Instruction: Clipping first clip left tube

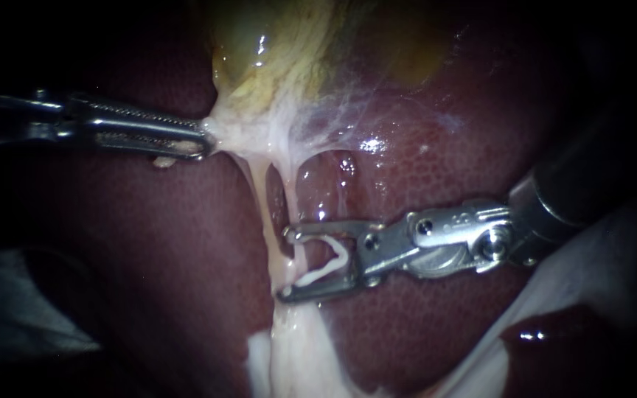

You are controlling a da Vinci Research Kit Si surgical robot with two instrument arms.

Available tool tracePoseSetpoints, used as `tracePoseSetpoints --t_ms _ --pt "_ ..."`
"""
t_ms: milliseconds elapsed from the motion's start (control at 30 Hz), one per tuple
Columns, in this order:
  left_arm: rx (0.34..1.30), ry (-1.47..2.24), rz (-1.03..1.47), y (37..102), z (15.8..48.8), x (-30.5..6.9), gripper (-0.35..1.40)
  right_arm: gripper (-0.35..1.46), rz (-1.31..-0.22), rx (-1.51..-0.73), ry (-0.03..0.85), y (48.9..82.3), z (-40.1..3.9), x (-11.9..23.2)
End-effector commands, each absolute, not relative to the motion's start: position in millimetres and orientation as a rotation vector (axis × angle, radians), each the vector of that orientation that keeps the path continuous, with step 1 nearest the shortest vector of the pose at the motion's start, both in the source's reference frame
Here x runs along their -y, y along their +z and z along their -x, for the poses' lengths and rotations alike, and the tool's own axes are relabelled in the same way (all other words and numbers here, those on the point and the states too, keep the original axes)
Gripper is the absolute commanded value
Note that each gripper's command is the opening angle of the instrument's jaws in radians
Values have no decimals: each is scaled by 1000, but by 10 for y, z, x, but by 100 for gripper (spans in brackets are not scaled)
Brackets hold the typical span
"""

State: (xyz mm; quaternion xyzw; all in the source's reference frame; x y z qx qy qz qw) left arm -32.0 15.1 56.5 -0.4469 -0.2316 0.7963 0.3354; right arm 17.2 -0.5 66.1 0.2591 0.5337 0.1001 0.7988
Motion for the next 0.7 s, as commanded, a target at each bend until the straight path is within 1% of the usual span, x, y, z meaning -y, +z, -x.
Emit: tracePoseSetpoints --t_ms 33,200,400,567,700 --pt "604 2077 1166 565 320 -151 -35 50 -559 -1150 211 664 -174 6" --pt "604 2077 1166 565 320 -152 -35 50 -577 -1166 201 672 -184 9" --pt "604 2077 1166 565 321 -152 -35 50 -594 -1219 176 674 -204 11" --pt "603 2077 1165 565 321 -152 -35 50 -607 -1257 171 671 -216 12" --pt "603 2077 1165 565 321 -152 -35 49 -632 -1278 167 659 -223 20"
